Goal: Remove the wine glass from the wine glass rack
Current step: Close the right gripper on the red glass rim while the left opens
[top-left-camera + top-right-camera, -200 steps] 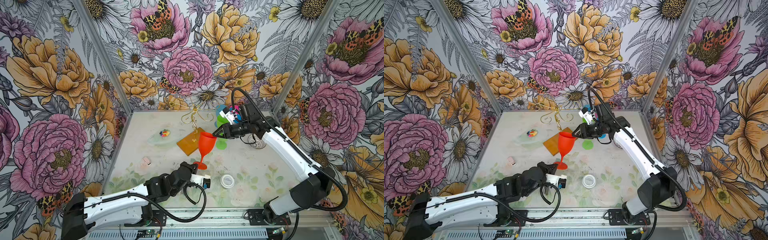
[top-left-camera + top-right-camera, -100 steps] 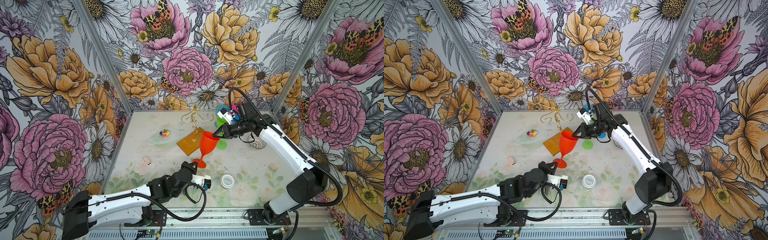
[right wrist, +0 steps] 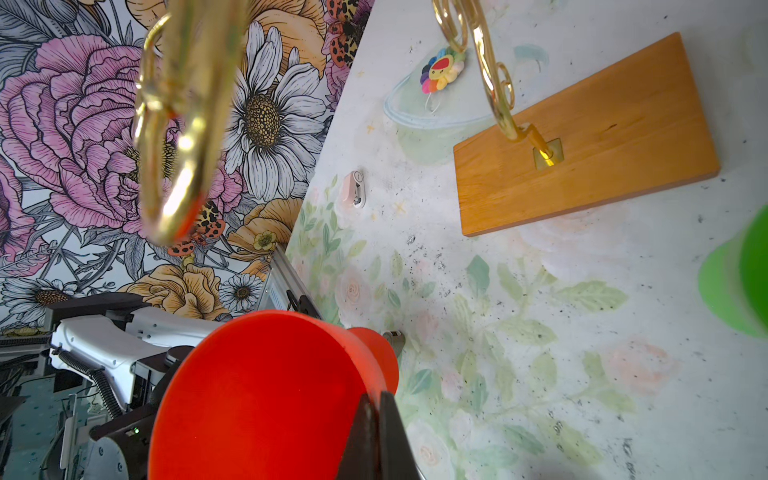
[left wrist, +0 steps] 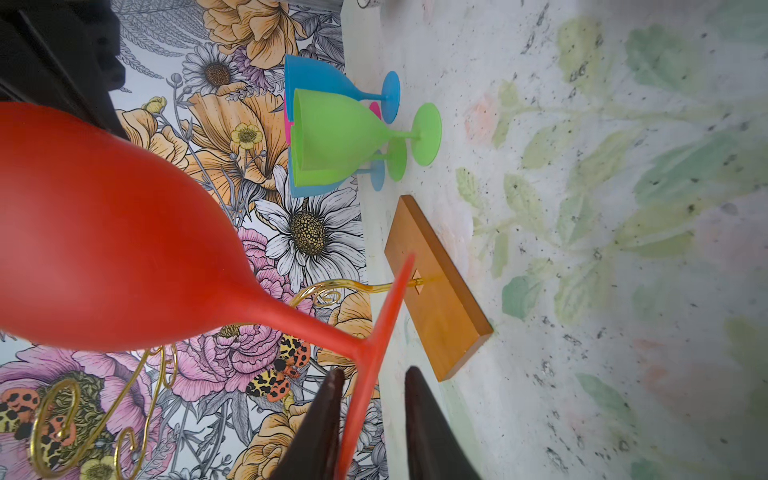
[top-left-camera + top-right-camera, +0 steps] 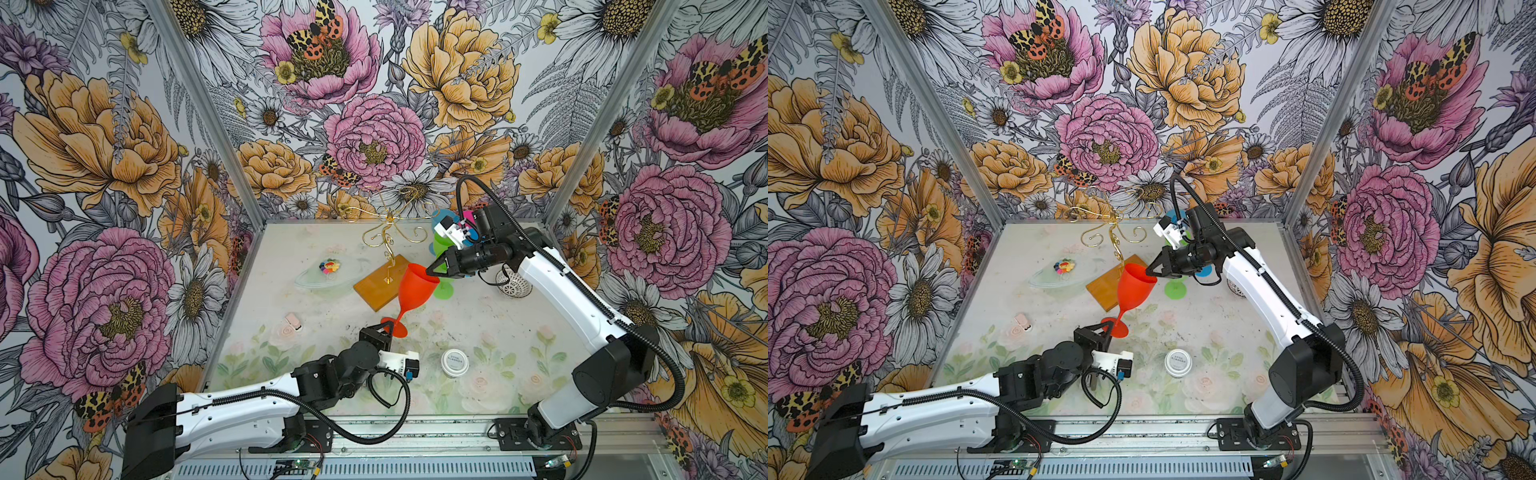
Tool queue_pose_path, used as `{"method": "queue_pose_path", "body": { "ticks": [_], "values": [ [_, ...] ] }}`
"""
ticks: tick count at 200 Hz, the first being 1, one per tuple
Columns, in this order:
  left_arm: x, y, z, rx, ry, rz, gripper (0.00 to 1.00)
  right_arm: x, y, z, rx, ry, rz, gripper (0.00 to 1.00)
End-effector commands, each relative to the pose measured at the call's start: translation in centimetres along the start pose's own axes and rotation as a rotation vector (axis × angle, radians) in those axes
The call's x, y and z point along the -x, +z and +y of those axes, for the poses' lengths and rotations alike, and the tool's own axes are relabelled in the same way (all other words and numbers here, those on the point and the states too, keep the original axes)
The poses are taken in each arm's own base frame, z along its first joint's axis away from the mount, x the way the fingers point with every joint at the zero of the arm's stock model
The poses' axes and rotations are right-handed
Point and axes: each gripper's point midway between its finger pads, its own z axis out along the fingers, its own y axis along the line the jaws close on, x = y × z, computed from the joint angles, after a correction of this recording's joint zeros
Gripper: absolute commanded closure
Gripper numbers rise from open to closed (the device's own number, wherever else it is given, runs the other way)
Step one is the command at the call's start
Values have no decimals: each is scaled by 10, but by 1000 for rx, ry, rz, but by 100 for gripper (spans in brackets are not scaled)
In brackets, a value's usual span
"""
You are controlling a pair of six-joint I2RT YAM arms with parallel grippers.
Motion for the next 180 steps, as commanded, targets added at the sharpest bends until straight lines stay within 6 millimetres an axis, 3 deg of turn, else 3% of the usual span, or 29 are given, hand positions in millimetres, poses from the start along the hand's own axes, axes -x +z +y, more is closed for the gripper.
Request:
{"method": "queue_pose_path", "body": {
  "ticks": [1, 17, 34, 68, 89, 126, 180],
  "values": [
    [0, -4, -14, -37, -32, -25, 60, 9, -10, 5, -2, -39, -41, 100],
    [0, -6, -24, -65, -45, -45, 55, 13, -12, 0, -29, -42, -56, 100],
    [3, -9, -21, -67, -98, -65, 50, 17, -16, -8, -82, -56, -78, 100],
    [18, -17, 7, -52, -344, -146, 35, 23, -29, -29, -249, -104, -136, 100],
    [13, -15, 24, -29, -534, -134, 20, 20, -36, -39, -325, -119, -153, 100],
    [7, -17, 54, -26, -820, -161, 14, 9, -50, -64, -479, -130, -173, 100],
    [-21, -10, 84, -8, -1145, -139, 8, -7, -65, -96, -616, -108, -171, 100]
  ]
}}
